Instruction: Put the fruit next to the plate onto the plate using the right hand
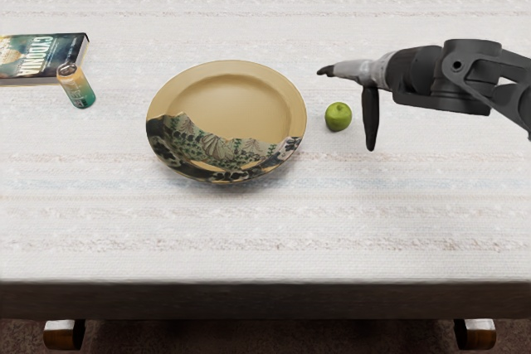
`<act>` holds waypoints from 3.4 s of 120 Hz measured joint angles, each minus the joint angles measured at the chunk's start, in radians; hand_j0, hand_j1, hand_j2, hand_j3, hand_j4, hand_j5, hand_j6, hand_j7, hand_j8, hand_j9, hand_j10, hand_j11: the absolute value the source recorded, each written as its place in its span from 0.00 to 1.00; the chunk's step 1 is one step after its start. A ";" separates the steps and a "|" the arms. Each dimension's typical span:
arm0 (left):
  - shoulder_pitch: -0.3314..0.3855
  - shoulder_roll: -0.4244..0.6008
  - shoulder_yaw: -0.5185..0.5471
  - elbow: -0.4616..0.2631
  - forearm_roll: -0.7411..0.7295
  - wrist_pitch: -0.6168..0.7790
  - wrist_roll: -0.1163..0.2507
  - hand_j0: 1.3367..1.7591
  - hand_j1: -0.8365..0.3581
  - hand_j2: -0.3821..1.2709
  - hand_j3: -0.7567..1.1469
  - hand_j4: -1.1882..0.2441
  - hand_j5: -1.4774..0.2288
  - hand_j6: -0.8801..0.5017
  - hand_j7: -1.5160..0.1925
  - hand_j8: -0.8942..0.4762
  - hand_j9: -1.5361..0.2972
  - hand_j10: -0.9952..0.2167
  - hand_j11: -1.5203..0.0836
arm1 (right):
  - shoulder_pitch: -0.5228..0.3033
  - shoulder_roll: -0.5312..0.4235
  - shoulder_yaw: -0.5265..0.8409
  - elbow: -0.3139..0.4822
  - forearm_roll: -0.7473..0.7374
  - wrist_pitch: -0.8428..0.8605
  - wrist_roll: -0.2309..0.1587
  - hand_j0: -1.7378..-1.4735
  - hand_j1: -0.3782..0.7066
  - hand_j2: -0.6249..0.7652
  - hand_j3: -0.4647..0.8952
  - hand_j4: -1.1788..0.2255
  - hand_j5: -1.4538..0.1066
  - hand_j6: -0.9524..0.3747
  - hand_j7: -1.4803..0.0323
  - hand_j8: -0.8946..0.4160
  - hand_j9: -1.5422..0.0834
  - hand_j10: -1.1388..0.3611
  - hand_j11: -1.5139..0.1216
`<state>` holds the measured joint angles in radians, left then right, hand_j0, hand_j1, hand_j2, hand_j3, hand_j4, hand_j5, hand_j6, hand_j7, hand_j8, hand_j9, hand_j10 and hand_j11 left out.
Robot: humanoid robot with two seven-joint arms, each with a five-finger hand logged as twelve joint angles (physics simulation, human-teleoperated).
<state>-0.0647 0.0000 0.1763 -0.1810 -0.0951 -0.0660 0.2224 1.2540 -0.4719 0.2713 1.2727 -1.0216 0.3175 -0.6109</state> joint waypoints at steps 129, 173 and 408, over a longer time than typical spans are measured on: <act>-0.001 0.000 0.000 0.000 0.000 0.000 0.000 0.76 0.99 0.23 0.40 0.83 0.87 0.64 0.89 0.65 0.84 0.82 0.95 | -0.105 0.192 -0.012 -0.229 -0.226 -0.202 0.000 0.30 0.17 0.43 0.34 0.75 0.82 0.62 0.87 0.58 0.84 0.67 0.82; 0.000 0.000 0.000 0.000 0.000 0.000 0.000 0.76 0.99 0.23 0.40 0.83 0.87 0.64 0.89 0.65 0.84 0.82 0.95 | -0.106 0.247 -0.014 -0.279 -0.232 -0.202 0.000 0.30 0.17 0.43 0.34 0.74 0.82 0.61 0.87 0.58 0.84 0.67 0.82; 0.000 0.000 0.000 0.000 0.000 0.000 0.000 0.76 0.99 0.23 0.40 0.83 0.87 0.64 0.89 0.65 0.84 0.82 0.95 | -0.108 0.303 -0.107 -0.353 -0.287 -0.267 0.000 0.30 0.41 0.40 0.34 0.59 0.64 0.45 0.68 0.42 0.67 0.53 0.65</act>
<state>-0.0648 0.0000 0.1763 -0.1810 -0.0951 -0.0660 0.2224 1.1464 -0.1689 0.1643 0.9196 -1.3081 0.0508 -0.6109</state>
